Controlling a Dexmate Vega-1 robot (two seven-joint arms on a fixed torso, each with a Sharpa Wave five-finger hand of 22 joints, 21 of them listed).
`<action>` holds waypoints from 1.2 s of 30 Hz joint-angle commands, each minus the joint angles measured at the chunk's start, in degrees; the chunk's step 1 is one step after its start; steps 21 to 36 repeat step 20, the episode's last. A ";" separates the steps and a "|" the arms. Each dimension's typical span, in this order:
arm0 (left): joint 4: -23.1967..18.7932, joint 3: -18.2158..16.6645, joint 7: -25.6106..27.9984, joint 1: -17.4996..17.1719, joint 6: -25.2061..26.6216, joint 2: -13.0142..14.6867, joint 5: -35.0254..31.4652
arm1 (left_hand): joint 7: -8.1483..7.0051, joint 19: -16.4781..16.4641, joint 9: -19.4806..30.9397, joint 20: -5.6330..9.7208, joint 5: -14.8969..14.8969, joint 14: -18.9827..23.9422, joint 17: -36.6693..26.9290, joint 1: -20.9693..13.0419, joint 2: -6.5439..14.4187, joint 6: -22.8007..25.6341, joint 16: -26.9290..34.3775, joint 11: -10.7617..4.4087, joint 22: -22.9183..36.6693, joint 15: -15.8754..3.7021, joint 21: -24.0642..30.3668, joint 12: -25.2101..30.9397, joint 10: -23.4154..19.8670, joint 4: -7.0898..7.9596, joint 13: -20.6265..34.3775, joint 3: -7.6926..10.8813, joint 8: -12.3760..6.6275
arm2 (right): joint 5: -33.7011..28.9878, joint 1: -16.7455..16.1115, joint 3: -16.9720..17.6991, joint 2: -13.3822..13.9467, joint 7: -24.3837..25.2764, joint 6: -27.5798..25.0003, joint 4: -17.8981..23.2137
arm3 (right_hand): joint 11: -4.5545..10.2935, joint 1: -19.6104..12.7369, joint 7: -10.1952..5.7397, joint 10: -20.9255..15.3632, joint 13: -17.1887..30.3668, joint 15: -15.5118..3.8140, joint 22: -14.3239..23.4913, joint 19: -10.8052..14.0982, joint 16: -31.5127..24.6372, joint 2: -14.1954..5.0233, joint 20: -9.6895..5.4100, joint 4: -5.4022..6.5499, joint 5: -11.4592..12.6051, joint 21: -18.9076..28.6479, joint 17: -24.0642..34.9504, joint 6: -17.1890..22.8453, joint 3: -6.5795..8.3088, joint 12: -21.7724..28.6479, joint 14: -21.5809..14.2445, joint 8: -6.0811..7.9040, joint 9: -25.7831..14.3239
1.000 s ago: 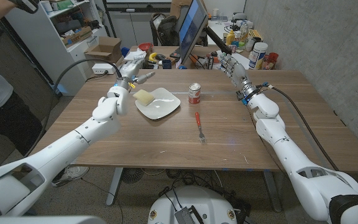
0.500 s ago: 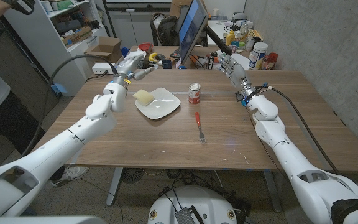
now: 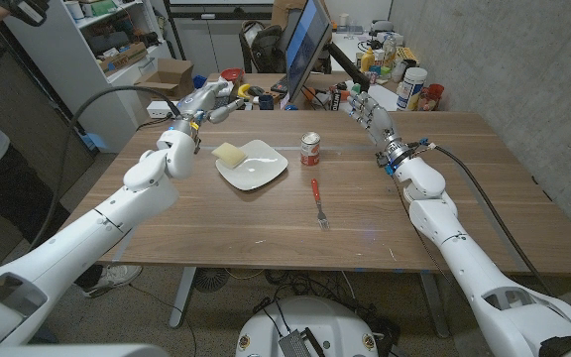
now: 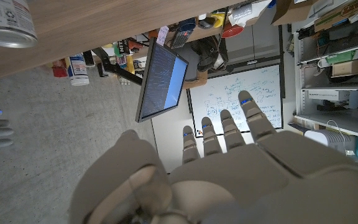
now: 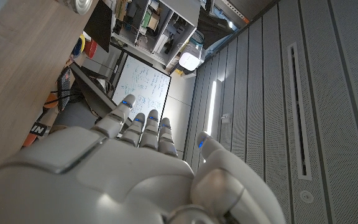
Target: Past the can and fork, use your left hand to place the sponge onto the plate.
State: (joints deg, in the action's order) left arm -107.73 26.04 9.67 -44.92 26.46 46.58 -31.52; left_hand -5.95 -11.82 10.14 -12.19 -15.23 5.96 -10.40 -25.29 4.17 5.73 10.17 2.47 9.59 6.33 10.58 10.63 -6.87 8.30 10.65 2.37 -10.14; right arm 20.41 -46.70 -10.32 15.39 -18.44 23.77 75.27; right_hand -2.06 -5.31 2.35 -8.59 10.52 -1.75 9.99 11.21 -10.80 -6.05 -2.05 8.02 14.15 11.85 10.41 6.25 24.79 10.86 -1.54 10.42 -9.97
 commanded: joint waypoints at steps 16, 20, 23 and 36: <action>5.83 0.72 0.62 3.59 -8.10 0.37 2.49 | 0.06 2.59 0.00 -0.15 0.62 -0.82 0.04 0.35 0.46 0.53 0.07 -0.30 0.16 -1.34 -0.64 0.70 -0.04 -0.07 0.16 -0.28 -0.48 | -1.34 -7.92 -2.14 2.39 8.77 -0.59 9.06 | -0.25 0.75 0.26 -0.36 0.23 -0.09 0.12 0.17 0.01 -2.06 -2.25 0.06 0.00 -0.19 0.11 0.59 0.26 0.27 0.05 0.38 -0.28; 6.92 0.88 0.53 4.06 -8.84 -0.19 3.25 | 0.05 2.76 -0.01 -0.14 0.68 -0.82 0.05 0.40 0.40 0.56 0.11 -0.36 0.16 -1.32 -0.63 0.71 -0.01 -0.12 0.16 -0.35 -0.48 | -0.89 -7.41 -2.25 2.39 8.90 0.05 7.88 | -0.25 0.77 0.23 -0.39 0.23 -0.08 0.12 0.17 0.01 -2.05 -2.25 0.07 -0.01 -0.19 0.11 0.60 0.27 0.28 0.04 0.37 -0.28; 6.92 0.88 0.53 4.06 -8.84 -0.19 3.25 | 0.05 2.76 -0.01 -0.14 0.68 -0.82 0.05 0.40 0.40 0.56 0.11 -0.36 0.16 -1.32 -0.63 0.71 -0.01 -0.12 0.16 -0.35 -0.48 | -0.89 -7.41 -2.25 2.39 8.90 0.05 7.88 | -0.25 0.77 0.23 -0.39 0.23 -0.08 0.12 0.17 0.01 -2.05 -2.25 0.07 -0.01 -0.19 0.11 0.60 0.27 0.28 0.04 0.37 -0.28; 6.92 0.88 0.53 4.06 -8.84 -0.19 3.25 | 0.05 2.76 -0.01 -0.14 0.68 -0.82 0.05 0.40 0.40 0.56 0.11 -0.36 0.16 -1.32 -0.63 0.71 -0.01 -0.12 0.16 -0.35 -0.48 | -0.89 -7.41 -2.25 2.39 8.90 0.05 7.88 | -0.25 0.77 0.23 -0.39 0.23 -0.08 0.12 0.17 0.01 -2.05 -2.25 0.07 -0.01 -0.19 0.11 0.60 0.27 0.28 0.04 0.37 -0.28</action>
